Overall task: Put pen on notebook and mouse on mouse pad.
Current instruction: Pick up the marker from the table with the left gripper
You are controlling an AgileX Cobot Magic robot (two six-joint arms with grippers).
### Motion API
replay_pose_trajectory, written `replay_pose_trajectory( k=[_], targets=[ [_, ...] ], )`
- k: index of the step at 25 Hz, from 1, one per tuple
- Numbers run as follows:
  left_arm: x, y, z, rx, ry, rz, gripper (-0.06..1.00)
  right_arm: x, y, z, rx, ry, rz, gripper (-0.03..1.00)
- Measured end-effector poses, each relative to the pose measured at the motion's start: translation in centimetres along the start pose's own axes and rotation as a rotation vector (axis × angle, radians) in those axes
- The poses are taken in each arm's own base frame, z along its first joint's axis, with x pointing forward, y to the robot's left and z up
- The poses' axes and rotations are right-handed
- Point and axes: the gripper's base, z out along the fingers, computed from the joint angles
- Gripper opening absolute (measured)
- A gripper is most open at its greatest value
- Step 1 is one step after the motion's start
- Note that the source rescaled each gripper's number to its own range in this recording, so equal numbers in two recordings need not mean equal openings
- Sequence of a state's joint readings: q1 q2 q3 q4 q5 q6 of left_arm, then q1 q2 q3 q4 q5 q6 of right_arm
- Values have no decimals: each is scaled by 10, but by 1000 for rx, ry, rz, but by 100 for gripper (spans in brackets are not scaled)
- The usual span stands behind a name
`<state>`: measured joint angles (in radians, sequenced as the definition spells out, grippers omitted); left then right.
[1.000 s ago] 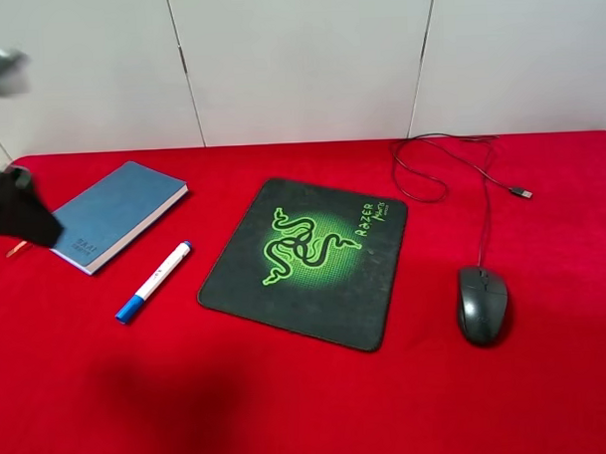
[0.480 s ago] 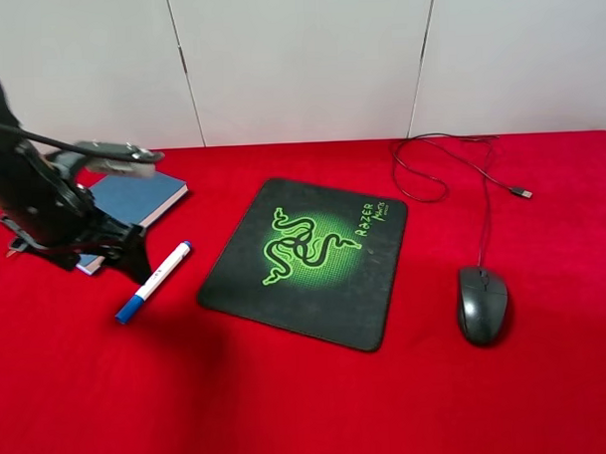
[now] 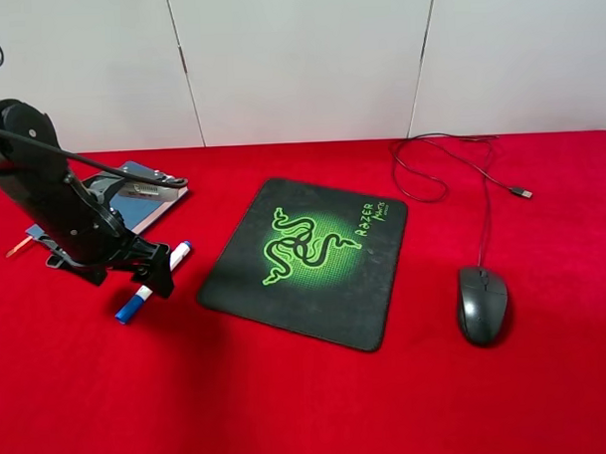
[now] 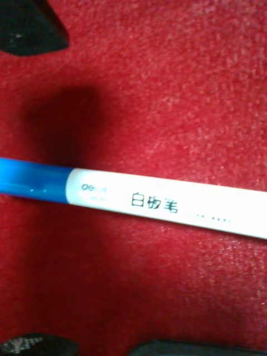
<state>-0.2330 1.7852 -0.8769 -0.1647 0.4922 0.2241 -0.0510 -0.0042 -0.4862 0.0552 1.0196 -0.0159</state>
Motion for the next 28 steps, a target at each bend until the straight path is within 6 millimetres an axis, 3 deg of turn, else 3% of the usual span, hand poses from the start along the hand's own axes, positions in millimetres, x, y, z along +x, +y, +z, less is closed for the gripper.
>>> replay_pose_trajectory(
  k=[8,14,28],
  targets=[
    [-9,2,1,-23,-92,32,100,0,0,0,0,0,0,100],
    [-7,3,13,-24,-68,43,100,0,0,0,0,0,1,100],
    [-8,4,20,-33,-81,89,95,0,0,0,0,0,1,100]
  ],
)
